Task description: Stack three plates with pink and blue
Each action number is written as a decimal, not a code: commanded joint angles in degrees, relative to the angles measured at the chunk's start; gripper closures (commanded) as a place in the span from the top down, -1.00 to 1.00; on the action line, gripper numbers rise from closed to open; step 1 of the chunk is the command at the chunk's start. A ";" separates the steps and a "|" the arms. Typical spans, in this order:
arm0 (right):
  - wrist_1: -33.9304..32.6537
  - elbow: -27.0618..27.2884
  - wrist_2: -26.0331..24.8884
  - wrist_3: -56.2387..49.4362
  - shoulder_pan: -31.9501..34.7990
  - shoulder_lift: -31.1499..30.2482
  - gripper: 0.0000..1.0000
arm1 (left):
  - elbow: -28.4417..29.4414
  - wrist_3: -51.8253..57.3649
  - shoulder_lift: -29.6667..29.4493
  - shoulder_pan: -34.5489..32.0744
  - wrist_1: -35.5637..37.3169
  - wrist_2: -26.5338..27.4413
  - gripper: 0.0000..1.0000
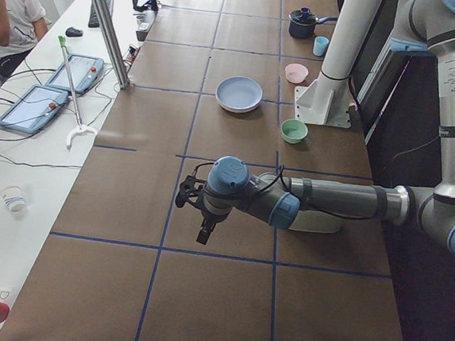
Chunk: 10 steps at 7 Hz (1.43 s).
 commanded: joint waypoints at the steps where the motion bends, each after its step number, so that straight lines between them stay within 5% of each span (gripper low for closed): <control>1: -13.08 -0.45 -0.20 -19.12 8.63 -0.07 1.00 | -0.21 3.13 -6.22 -0.70 14.09 3.26 1.00; 10: -15.58 -4.85 -1.96 -24.80 9.98 -0.42 1.00 | 0.49 1.29 -4.14 -0.61 16.34 -0.51 1.00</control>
